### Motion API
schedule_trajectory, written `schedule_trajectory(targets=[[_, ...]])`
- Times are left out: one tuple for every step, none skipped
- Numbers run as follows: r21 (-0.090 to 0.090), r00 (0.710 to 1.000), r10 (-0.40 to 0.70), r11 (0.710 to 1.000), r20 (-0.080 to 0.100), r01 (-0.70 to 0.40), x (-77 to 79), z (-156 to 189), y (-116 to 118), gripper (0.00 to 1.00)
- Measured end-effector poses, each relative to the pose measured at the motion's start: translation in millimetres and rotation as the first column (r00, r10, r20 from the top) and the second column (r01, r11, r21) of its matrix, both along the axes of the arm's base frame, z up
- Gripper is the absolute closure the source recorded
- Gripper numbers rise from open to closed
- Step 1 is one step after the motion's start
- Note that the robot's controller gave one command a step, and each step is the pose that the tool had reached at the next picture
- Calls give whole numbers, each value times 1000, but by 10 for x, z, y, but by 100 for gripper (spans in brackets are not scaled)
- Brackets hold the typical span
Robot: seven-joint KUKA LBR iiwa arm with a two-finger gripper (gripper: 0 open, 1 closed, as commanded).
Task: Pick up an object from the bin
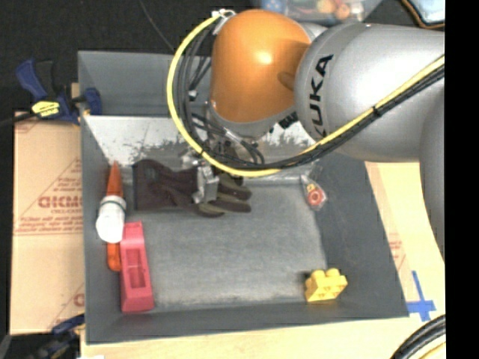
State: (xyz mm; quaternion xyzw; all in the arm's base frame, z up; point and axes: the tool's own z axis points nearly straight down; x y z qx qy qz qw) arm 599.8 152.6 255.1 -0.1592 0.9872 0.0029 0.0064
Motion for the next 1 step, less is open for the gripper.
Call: schedule_trajectory(targets=[[-2, 995, -97, 995, 1, 97, 30, -876, -370, 100]])
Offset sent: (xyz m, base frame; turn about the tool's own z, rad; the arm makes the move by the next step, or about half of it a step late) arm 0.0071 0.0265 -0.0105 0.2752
